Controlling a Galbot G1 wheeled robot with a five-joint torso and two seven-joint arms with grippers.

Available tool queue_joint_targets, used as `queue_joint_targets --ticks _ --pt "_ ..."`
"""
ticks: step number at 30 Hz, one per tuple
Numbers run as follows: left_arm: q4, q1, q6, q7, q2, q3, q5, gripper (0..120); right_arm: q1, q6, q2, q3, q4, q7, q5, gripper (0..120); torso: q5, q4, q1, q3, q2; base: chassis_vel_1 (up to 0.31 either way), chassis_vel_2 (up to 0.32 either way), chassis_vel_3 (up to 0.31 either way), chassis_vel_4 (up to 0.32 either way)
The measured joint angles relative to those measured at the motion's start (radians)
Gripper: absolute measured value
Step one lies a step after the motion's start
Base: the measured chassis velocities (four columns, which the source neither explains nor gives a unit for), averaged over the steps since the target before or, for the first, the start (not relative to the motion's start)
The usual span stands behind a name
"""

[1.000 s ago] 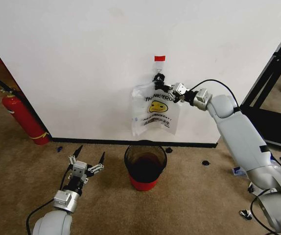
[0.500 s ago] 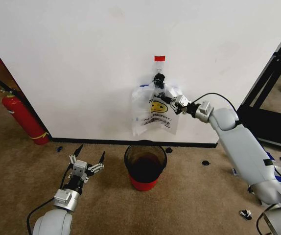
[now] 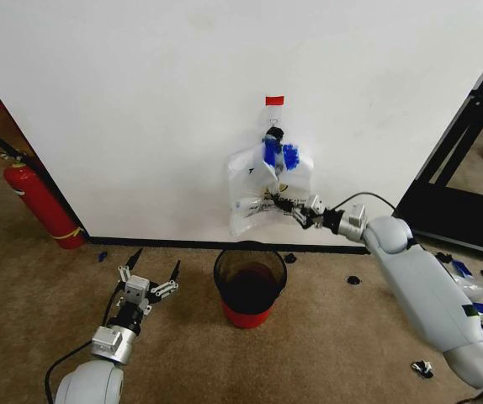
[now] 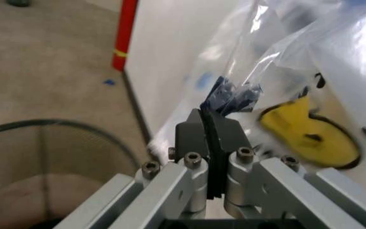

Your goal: Pick up the garbage bag from the wall and place it over the trash bin.

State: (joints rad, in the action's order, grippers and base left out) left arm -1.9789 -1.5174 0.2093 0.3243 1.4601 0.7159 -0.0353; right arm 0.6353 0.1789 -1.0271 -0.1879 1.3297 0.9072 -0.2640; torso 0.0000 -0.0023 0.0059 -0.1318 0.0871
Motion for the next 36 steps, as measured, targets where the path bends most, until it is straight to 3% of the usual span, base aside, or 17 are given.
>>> queue_joint_targets --ticks 23,36 --pt "-0.026 -0.012 -0.003 0.000 -0.011 -0.004 0.013 100 0.296 0.060 0.061 -0.125 0.071 0.089 -0.015 0 0.0000 0.0000 0.000 0.000 0.000 0.000 0.000 0.000 0.000" --pt "-0.029 -0.025 0.010 0.000 -0.015 0.003 0.025 100 0.318 0.082 -0.011 0.011 0.088 -0.139 -0.167 0 -0.0002 0.0000 0.000 0.000 0.000 0.000 0.000 0.000 0.000"
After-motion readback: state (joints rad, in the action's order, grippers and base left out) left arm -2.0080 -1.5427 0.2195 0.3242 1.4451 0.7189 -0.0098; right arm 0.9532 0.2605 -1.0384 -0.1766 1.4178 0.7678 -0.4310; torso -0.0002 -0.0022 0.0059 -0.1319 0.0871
